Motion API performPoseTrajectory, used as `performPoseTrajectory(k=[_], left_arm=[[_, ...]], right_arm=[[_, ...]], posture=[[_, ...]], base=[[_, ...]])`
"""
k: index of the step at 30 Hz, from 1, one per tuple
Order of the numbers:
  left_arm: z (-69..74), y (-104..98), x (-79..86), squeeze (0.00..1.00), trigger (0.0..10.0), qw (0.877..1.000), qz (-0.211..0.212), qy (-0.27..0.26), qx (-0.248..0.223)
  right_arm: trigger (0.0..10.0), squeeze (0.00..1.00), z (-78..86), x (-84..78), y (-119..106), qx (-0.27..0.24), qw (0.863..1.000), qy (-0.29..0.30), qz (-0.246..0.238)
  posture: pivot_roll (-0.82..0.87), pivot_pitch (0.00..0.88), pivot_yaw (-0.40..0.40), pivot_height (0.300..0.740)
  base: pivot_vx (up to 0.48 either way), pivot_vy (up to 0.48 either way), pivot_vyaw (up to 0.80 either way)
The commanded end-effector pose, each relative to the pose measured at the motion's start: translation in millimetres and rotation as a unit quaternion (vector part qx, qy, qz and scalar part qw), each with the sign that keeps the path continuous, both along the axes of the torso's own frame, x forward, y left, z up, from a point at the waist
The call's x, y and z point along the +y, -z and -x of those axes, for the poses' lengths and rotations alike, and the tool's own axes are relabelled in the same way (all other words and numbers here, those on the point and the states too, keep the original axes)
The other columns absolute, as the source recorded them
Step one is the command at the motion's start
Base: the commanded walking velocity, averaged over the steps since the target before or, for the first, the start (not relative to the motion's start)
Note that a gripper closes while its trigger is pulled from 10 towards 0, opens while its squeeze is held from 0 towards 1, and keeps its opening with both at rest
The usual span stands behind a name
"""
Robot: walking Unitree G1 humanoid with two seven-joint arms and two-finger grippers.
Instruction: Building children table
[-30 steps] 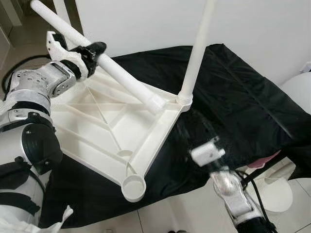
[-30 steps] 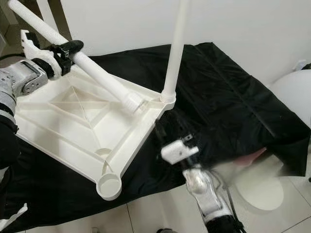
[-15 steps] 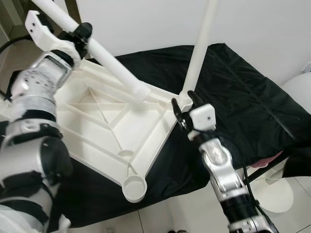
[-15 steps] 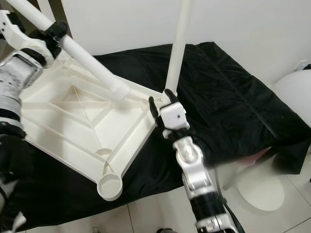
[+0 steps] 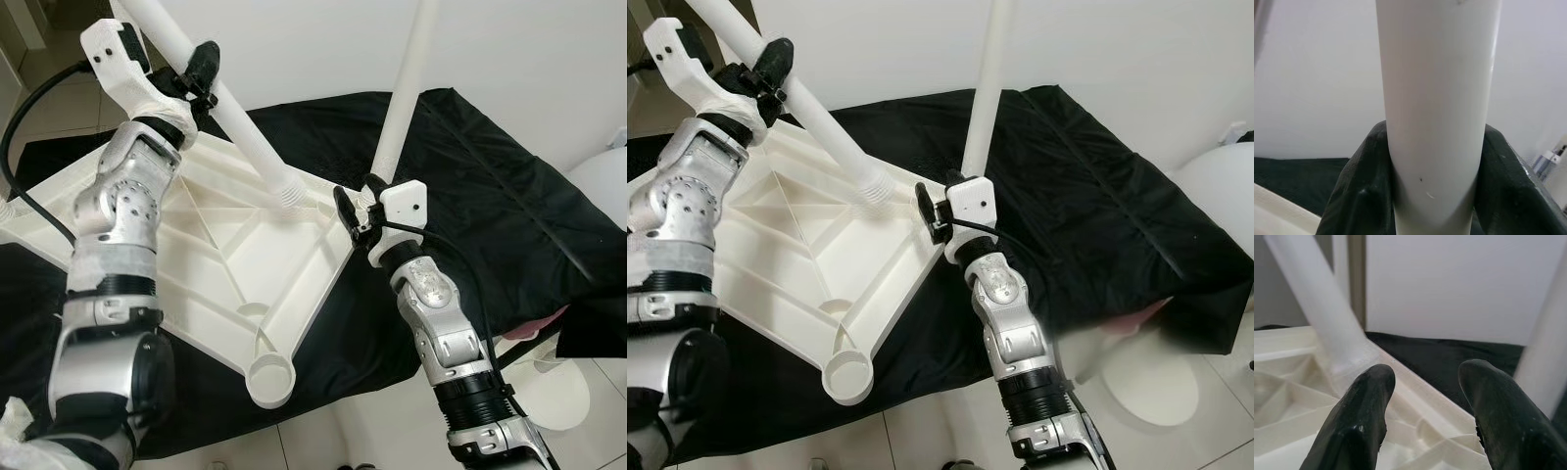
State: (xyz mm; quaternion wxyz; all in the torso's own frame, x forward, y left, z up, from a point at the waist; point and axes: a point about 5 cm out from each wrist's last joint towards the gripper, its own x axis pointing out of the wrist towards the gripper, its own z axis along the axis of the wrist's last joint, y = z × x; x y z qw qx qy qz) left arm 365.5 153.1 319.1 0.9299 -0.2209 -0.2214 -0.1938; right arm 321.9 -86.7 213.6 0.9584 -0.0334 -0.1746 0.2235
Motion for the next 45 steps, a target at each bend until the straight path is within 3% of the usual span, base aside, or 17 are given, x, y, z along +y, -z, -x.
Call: performPoseTrajectory(k=[1, 5, 6, 16, 17, 35, 45], left_arm=[[7.1, -6, -8.0, 0.0, 10.0, 1.0, -0.012, 0.002, -0.021], [13.1, -6, -20.2, 0.0, 10.0, 0.999, -0.035, 0.006, -0.033], [15.6, -4, -26.6, 0.0, 10.0, 0.998, -0.042, 0.011, -0.036], [27.7, 6, -59.7, 0.0, 10.0, 0.994, -0.094, 0.036, -0.046], [29.2, 7, -63.9, 0.0, 10.0, 0.993, -0.102, 0.039, -0.049], [46.3, 12, -101.2, 0.0, 10.0, 0.983, -0.15, 0.074, -0.07], [50.5, 10, -110.0, 0.0, 10.0, 0.982, -0.153, 0.084, -0.078]], right_arm=[[10.0, 0.0, 2.3, 7.0, -4, 0.006, 1.0, -0.031, 0.0], [10.0, 0.0, 2.1, 10.2, -5, 0.02, 0.999, -0.04, -0.005], [10.0, 1.0, 1.5, 10.9, -5, 0.026, 0.999, -0.042, -0.009], [10.0, 1.0, -6.3, 6.5, -7, 0.035, 0.999, -0.032, 0.01], [10.0, 0.0, -8.5, 5.4, -7, 0.035, 0.999, -0.025, 0.018], [10.0, 0.0, -29.8, 7.4, 4, 0.07, 0.989, -0.019, 0.126], [10.0, 0.0, -35.7, 10.5, 6, 0.059, 0.984, -0.023, 0.165]], posture=[[-0.03, 0.054, -0.022, 0.74], [-0.02, 0.057, -0.025, 0.74], [-0.02, 0.057, -0.025, 0.74], [-0.02, 0.054, -0.024, 0.74], [-0.02, 0.053, -0.024, 0.74], [-0.01, 0.044, -0.026, 0.74], [0.0, 0.042, -0.024, 0.74]], base=[[0.0, 0.0, 0.0], [0.0, 0.0, 0.0], [0.0, 0.0, 0.0], [0.0, 0.0, 0.0], [0.0, 0.0, 0.0], [0.0, 0.0, 0.0], [0.0, 0.0, 0.0]])
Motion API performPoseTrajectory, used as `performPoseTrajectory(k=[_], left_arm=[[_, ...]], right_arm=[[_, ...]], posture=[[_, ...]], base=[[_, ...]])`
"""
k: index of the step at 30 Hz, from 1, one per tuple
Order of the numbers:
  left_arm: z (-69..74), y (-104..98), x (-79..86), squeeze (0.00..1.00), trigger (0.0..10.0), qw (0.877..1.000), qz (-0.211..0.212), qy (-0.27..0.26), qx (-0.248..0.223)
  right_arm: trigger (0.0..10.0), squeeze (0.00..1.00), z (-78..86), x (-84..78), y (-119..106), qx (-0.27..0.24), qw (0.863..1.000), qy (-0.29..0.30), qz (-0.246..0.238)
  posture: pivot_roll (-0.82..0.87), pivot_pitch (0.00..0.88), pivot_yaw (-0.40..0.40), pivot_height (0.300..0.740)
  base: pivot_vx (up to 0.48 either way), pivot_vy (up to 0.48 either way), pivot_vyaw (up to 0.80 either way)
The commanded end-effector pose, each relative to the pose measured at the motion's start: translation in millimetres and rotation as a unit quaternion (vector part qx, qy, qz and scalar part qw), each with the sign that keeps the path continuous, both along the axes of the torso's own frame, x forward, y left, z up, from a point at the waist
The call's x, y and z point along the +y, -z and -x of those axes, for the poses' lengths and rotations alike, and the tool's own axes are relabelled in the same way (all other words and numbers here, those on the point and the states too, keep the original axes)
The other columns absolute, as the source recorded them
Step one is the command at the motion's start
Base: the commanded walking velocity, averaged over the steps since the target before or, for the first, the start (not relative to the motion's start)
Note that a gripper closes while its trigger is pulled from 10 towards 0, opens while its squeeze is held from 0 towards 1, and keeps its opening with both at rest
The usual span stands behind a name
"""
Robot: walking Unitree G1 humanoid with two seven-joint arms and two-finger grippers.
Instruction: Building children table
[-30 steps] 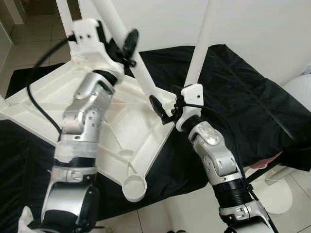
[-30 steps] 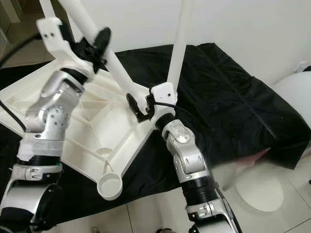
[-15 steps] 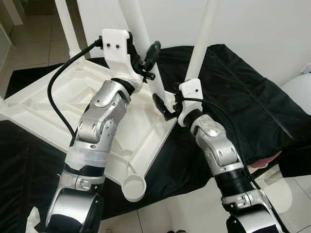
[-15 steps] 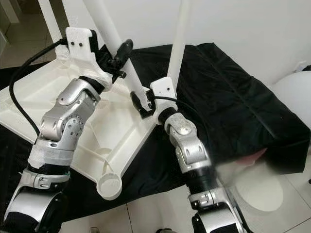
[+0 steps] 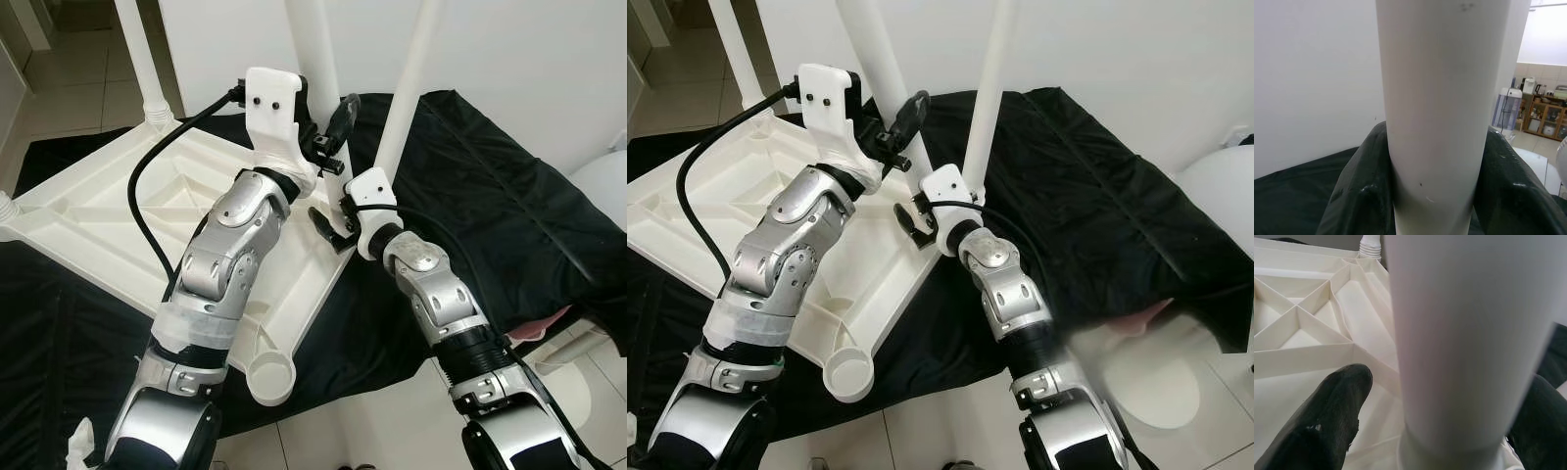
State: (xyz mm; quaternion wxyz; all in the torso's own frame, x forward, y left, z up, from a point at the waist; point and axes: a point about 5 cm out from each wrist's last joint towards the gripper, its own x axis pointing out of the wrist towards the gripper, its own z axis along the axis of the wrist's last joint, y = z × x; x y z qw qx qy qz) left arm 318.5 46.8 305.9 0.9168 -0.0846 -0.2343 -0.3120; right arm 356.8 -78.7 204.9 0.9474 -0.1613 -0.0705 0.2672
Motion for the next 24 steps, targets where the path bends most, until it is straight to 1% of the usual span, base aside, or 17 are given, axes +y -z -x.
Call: performPoseTrajectory(k=[1, 2, 4, 8, 10, 13, 14, 17, 18, 20, 21, 22, 24], left_arm=[[4.2, -3.4, -4.9, 0.0, 10.0, 1.0, -0.005, 0.008, -0.009], [4.2, -3.4, -4.9, 0.0, 10.0, 1.0, -0.005, 0.008, -0.009], [6.1, -3.7, -8.5, 0.0, 10.0, 1.0, -0.002, 0.014, -0.009], [7.1, -4.0, -10.7, 0.0, 10.0, 1.0, -0.002, 0.016, -0.009], [7.6, -3.9, -11.9, 0.0, 10.0, 1.0, -0.003, 0.018, -0.01], [7.7, -3.8, -12.2, 0.0, 10.0, 1.0, -0.003, 0.018, -0.01], [7.7, -3.9, -12.3, 0.0, 10.0, 1.0, -0.003, 0.018, -0.01], [7.7, -4.0, -12.3, 0.0, 10.0, 1.0, -0.003, 0.018, -0.01], [7.7, -4.2, -12.2, 0.0, 10.0, 1.0, -0.003, 0.017, -0.01], [7.7, -4.2, -12.2, 0.0, 10.0, 1.0, -0.003, 0.017, -0.01], [7.8, -4.3, -12.0, 0.0, 10.0, 1.0, -0.003, 0.017, -0.01], [8.1, -4.2, -12.1, 0.0, 10.0, 1.0, -0.005, 0.017, -0.011], [8.5, -4.3, -12.5, 0.0, 10.0, 1.0, -0.005, 0.019, -0.01]], right_arm=[[10.0, 0.0, -2.1, 3.0, -3.1, -0.013, 1.0, -0.01, 0.018], [10.0, 0.0, -2.1, 3.0, -3.1, -0.013, 1.0, -0.01, 0.018], [10.0, 0.0, -4.8, 3.4, -3.1, -0.021, 0.999, -0.014, 0.039], [10.0, 0.0, -6.3, 3.6, -3.4, -0.026, 0.998, -0.02, 0.049], [10.0, 0.0, -8.2, 2.4, -3.7, -0.032, 0.997, -0.02, 0.063], [10.0, 0.0, -8.9, 1.9, -3.4, -0.032, 0.997, -0.02, 0.068], [5.3, 0.0, -9.8, 1.3, -2.6, -0.029, 0.997, -0.022, 0.069], [5.3, 0.0, -9.9, 1.2, -2.4, -0.029, 0.997, -0.023, 0.069], [3.6, 0.0, -10.0, 0.8, -1.7, -0.028, 0.997, -0.023, 0.07], [3.6, 0.0, -10.0, 0.8, -1.7, -0.028, 0.997, -0.023, 0.07], [3.8, 0.0, -10.2, 0.8, -1.0, -0.028, 0.997, -0.024, 0.071], [0.1, 0.0, -10.1, 1.1, -0.2, -0.029, 0.997, -0.026, 0.074], [0.0, 0.0, -9.9, 2.2, -0.4, -0.036, 0.996, -0.031, 0.08]], posture=[[-0.01, 0.041, -0.024, 0.74], [-0.01, 0.041, -0.024, 0.74], [-0.01, 0.041, -0.022, 0.74], [0.0, 0.04, -0.023, 0.74], [0.0, 0.04, -0.024, 0.74], [0.0, 0.04, -0.024, 0.74], [0.0, 0.041, -0.026, 0.74], [0.0, 0.041, -0.026, 0.74], [0.0, 0.041, -0.026, 0.74], [0.0, 0.041, -0.026, 0.74], [0.0, 0.041, -0.025, 0.74], [0.0, 0.04, -0.022, 0.74], [0.0, 0.043, -0.02, 0.74]], base=[[0.0, 0.0, 0.0], [0.0, 0.0, 0.0], [0.0, 0.0, 0.0], [0.0, 0.0, 0.0], [0.0, 0.0, 0.0], [0.0, 0.0, 0.0], [0.0, 0.0, 0.0], [0.0, 0.0, 0.0], [0.0, 0.0, 0.0], [0.0, 0.0, 0.0], [0.0, 0.0, 0.0], [0.0, 0.0, 0.0], [0.0, 0.0, 0.0]])
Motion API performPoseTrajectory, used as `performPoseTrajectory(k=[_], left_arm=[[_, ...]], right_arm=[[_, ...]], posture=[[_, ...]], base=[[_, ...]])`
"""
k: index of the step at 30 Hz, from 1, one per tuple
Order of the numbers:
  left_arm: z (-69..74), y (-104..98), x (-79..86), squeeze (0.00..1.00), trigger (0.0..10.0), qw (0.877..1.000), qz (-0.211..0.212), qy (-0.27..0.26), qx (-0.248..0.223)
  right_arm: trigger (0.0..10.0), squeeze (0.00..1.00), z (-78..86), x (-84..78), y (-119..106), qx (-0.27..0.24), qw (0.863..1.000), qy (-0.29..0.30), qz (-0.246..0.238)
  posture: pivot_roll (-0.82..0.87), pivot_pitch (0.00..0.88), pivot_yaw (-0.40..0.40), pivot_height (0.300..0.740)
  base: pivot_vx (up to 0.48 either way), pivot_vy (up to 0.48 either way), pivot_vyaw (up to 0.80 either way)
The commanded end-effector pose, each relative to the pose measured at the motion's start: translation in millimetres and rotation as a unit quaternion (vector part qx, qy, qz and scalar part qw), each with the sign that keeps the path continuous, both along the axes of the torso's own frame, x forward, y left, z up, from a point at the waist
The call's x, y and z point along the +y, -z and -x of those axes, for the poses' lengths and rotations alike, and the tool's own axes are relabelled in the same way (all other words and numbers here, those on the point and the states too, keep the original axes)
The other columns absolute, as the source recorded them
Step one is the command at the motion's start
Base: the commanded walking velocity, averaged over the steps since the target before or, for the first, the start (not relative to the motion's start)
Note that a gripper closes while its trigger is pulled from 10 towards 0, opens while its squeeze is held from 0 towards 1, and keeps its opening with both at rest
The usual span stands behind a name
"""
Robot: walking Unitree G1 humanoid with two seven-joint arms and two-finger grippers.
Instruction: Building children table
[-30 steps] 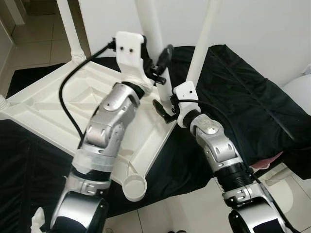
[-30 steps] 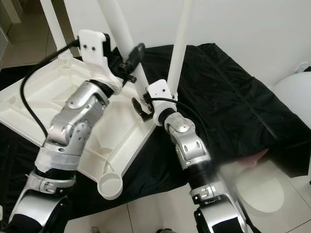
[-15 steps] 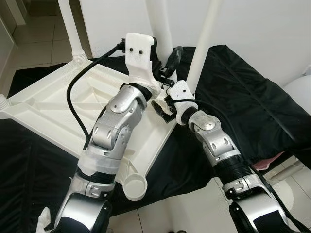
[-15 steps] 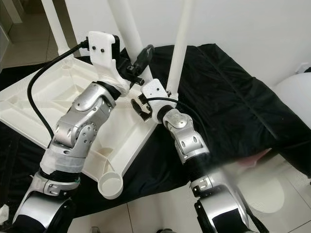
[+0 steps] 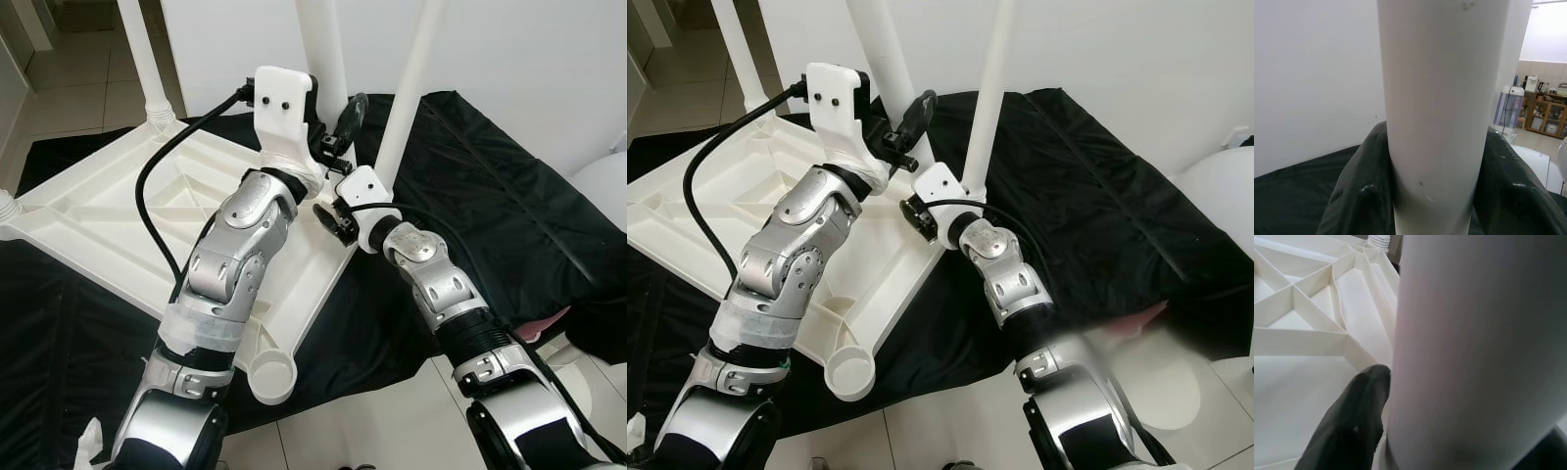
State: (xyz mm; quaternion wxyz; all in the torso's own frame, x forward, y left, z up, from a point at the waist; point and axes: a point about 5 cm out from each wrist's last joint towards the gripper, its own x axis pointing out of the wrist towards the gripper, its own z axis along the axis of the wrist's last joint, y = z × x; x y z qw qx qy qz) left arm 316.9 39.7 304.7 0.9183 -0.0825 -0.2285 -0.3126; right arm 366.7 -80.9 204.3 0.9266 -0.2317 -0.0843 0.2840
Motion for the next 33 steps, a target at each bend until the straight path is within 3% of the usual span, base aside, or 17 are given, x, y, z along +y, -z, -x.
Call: performPoseTrajectory(k=[1, 10, 11, 12, 13, 17, 29, 30, 33], left_arm=[[7.0, -6, -5.6, 0.0, 10.0, 1.0, -0.001, 0.019, -0.015], [7.6, -4, -8.1, 0.0, 10.0, 1.0, -0.011, 0.019, -0.015], [8.0, -2, -9.1, 0.0, 10.0, 1.0, -0.016, 0.022, -0.013], [9.4, 0, -10.2, 0.0, 10.0, 0.999, -0.019, 0.031, -0.01], [9.7, 0, -10.4, 1.0, 10.0, 0.999, -0.009, 0.038, -0.004], [10.7, 0, -10.5, 1.0, 10.0, 0.999, 0.003, 0.048, 0.002], [15.7, 4, -15.5, 1.0, 10.0, 0.998, -0.009, 0.062, 0.001], [15.4, 3, -13.6, 0.0, 10.0, 0.998, -0.004, 0.057, 0.001], [14.3, 2, -8.9, 0.0, 10.0, 0.999, 0.012, 0.046, 0.001]], right_arm=[[0.0, 0.0, 0.0, 4.7, -1, -0.007, 1.0, -0.014, 0.014], [0.0, 0.0, -0.7, 2.4, -1, -0.013, 1.0, -0.009, 0.004], [5.5, 0.0, -0.2, 1.8, -1, -0.009, 1.0, -0.005, -0.007], [10.0, 0.0, 1.0, 1.1, 0, -0.001, 1.0, 0.004, -0.03], [10.0, 0.0, 1.7, 0.4, 1, 0.006, 0.999, 0.009, -0.046], [10.0, 0.0, 3.4, -3.4, 4, 0.024, 0.996, 0.029, -0.085], [10.0, 0.0, 3.1, -14.5, 8, 0.038, 0.991, 0.058, -0.115], [10.0, 0.0, 3.4, -14.9, 5, 0.035, 0.99, 0.059, -0.121], [10.0, 0.0, 3.9, -16.6, 0, 0.028, 0.989, 0.057, -0.132]], posture=[[0.0, 0.043, -0.02, 0.74], [0.0, 0.044, -0.021, 0.74], [0.0, 0.045, -0.02, 0.74], [-0.01, 0.047, -0.019, 0.74], [-0.01, 0.049, -0.019, 0.74], [-0.01, 0.054, -0.017, 0.74], [-0.02, 0.054, -0.033, 0.74], [-0.02, 0.057, -0.038, 0.74], [-0.02, 0.06, -0.043, 0.74]], base=[[0.0, 0.0, 0.0], [0.0, 0.0, 0.0], [0.0, 0.0, 0.0], [0.0, 0.0, 0.0], [0.0, 0.0, 0.0], [0.0, 0.0, 0.0], [0.0, 0.0, 0.0], [0.0, 0.0, 0.0], [0.0, 0.0, 0.0]])
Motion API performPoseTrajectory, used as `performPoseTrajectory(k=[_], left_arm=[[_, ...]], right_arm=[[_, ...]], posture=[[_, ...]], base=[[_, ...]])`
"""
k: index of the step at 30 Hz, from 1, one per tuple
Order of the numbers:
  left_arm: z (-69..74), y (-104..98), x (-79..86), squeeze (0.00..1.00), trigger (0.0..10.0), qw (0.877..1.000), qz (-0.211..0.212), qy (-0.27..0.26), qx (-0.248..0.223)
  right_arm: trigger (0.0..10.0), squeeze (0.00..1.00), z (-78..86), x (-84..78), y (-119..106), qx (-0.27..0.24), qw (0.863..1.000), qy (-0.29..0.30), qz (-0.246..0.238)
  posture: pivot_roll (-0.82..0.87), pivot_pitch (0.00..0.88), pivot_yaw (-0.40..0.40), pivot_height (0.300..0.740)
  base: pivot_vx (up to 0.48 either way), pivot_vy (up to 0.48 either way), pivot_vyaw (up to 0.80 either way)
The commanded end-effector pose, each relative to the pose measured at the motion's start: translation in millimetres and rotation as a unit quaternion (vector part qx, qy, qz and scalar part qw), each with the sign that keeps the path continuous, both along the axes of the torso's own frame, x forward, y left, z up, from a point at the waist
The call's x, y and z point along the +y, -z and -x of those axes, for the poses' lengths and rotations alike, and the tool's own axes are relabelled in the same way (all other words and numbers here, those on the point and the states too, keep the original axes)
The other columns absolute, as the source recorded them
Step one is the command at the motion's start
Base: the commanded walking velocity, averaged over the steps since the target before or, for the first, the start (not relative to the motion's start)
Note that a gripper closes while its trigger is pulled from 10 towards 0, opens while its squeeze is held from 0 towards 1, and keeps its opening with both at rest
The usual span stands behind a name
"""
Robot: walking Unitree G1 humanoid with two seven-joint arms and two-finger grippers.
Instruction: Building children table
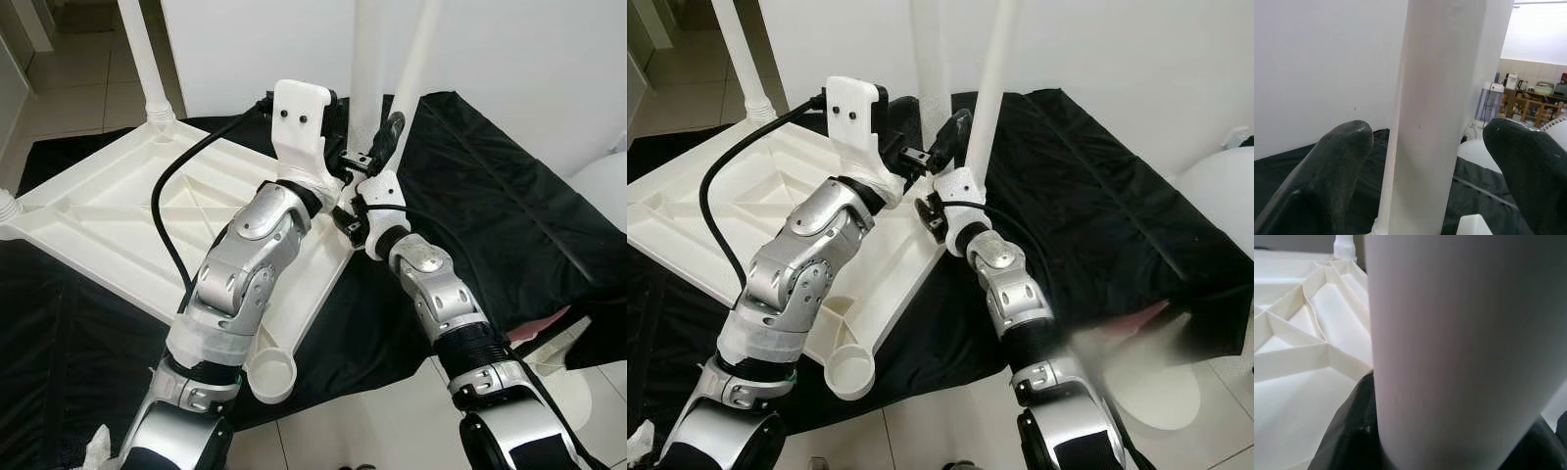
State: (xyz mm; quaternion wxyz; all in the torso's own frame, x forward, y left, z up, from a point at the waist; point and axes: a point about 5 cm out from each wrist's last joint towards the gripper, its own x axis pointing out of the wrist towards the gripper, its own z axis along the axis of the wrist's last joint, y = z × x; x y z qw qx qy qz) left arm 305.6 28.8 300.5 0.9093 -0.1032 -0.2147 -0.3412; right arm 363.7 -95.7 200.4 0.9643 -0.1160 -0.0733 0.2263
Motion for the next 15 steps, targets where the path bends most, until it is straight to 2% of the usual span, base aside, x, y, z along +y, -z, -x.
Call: performPoseTrajectory(k=[1, 8, 10, 12, 13, 15], left_arm=[[2.5, -3, 3.5, 0.0, 10.0, 1.0, 0.01, 0.008, -0.013], [4.5, -4, 14.2, 0.0, 10.0, 0.999, 0.03, -0.001, -0.015], [3.7, 6, 26.2, 0.0, 10.0, 1.0, 0.023, -0.014, -0.013], [3.6, 9, 30.1, 0.0, 10.0, 1.0, 0.017, -0.019, -0.013], [2.2, 18, 37.2, 0.0, 10.0, 0.999, 0.0, -0.032, -0.004], [2.1, 24, 42.7, 0.0, 10.0, 0.999, -0.012, -0.041, -0.002]], right_arm=[[10.0, 0.0, 1.3, -2.6, -6, -0.007, 1.0, 0.002, -0.017], [10.0, 0.0, 4.8, -9.0, -16, -0.032, 0.998, 0.012, -0.046], [10.0, 0.0, 10.0, -14.5, -19, -0.045, 0.996, 0.019, -0.07], [10.0, 0.0, 12.3, -16.7, -21, -0.054, 0.995, 0.023, -0.078], [10.0, 0.0, 16.3, -20.4, -22, -0.058, 0.993, 0.027, -0.097], [10.0, 0.0, 19.4, -22.4, -22, -0.064, 0.992, 0.029, -0.104]], posture=[[-0.02, 0.06, -0.043, 0.74], [-0.02, 0.059, -0.049, 0.74], [-0.01, 0.055, -0.049, 0.74], [-0.01, 0.055, -0.049, 0.74], [-0.01, 0.055, -0.048, 0.74], [-0.01, 0.052, -0.048, 0.74]], base=[[0.0, 0.0, 0.0], [0.0, 0.0, 0.0], [0.0, 0.0, 0.0], [0.0, 0.0, 0.0], [0.0, 0.0, 0.0], [0.0, 0.0, 0.0]])
